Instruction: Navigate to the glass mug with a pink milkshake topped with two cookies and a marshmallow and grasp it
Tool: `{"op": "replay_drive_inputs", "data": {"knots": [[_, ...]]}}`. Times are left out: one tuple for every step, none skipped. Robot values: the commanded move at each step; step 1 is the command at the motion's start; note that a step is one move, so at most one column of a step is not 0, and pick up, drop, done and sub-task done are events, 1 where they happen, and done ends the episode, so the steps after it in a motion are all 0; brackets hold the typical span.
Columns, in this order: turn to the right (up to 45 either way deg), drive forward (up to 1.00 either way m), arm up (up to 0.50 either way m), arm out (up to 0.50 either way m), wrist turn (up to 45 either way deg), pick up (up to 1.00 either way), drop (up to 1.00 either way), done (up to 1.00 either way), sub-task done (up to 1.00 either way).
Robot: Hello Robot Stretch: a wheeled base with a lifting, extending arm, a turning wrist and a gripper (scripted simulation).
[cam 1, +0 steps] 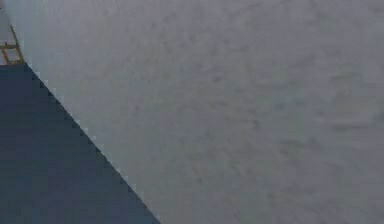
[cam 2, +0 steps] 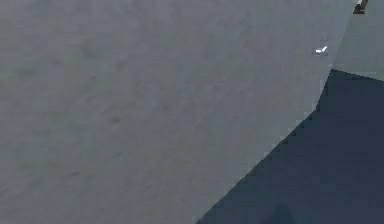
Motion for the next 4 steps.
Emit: {"op": "replay_drive_inputs", "data": {"knots": [[-36.0, 0.00, 0.00, 0.00, 0.0, 0.00, 0.00, 0.00, 0.00], [0.0, 1.00, 0.00, 0.00, 0.0, 0.00, 0.00, 0.00, 0.00], [-3.0, 0.00, 0.00, 0.00, 0.0, 0.00, 0.00, 0.00, 0.00], [0.0, 1.00, 0.00, 0.00, 0.0, 0.00, 0.00, 0.00, 0.00]]}}
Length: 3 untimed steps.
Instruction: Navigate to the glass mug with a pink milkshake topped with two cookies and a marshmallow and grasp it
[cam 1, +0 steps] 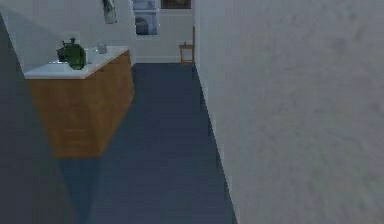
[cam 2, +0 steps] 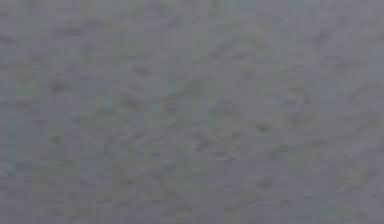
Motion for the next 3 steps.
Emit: {"op": "replay_drive_inputs", "data": {"knots": [[0.0, 0.15, 0.00, 0.00, 0.0, 0.00, 0.00, 0.00, 0.00], [-12.0, 0.00, 0.00, 0.00, 0.0, 0.00, 0.00, 0.00, 0.00], [0.0, 1.00, 0.00, 0.00, 0.0, 0.00, 0.00, 0.00, 0.00]]}}
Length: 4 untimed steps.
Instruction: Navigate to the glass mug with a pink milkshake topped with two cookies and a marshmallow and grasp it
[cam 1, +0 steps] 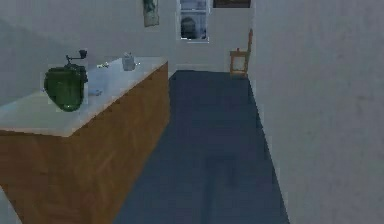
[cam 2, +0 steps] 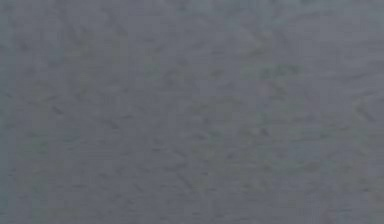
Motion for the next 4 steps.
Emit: {"op": "replay_drive_inputs", "data": {"knots": [[0.0, 1.00, 0.00, 0.00, 0.0, 0.00, 0.00, 0.00, 0.00], [-6.0, 0.00, 0.00, 0.00, 0.0, 0.00, 0.00, 0.00, 0.00], [0.0, 0.30, 0.00, 0.00, 0.0, 0.00, 0.00, 0.00, 0.00], [-45.0, 0.00, 0.00, 0.00, 0.0, 0.00, 0.00, 0.00, 0.00]]}}
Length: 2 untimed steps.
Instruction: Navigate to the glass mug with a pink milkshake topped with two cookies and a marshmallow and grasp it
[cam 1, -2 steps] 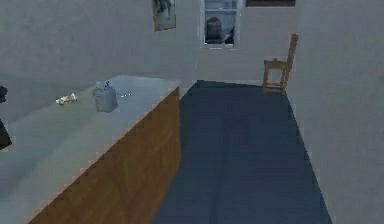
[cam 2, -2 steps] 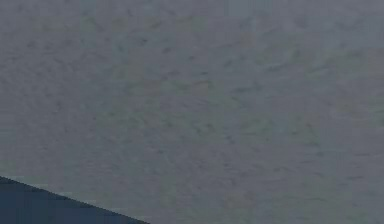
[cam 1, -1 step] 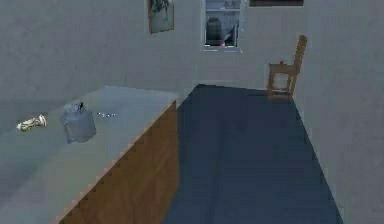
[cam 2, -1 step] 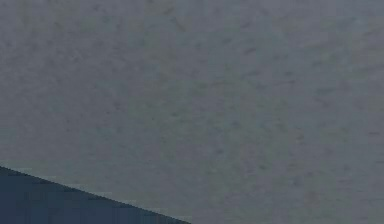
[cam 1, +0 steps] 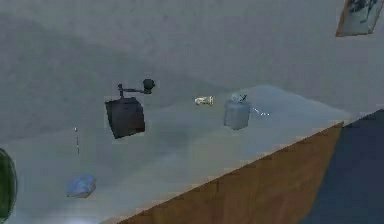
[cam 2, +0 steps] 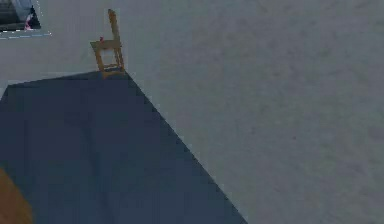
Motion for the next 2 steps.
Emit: {"op": "replay_drive_inputs", "data": {"knots": [[-45.0, 0.00, 0.00, 0.00, 0.0, 0.00, 0.00, 0.00, 0.00], [-30.0, 0.00, 0.00, 0.00, 0.0, 0.00, 0.00, 0.00, 0.00]]}}
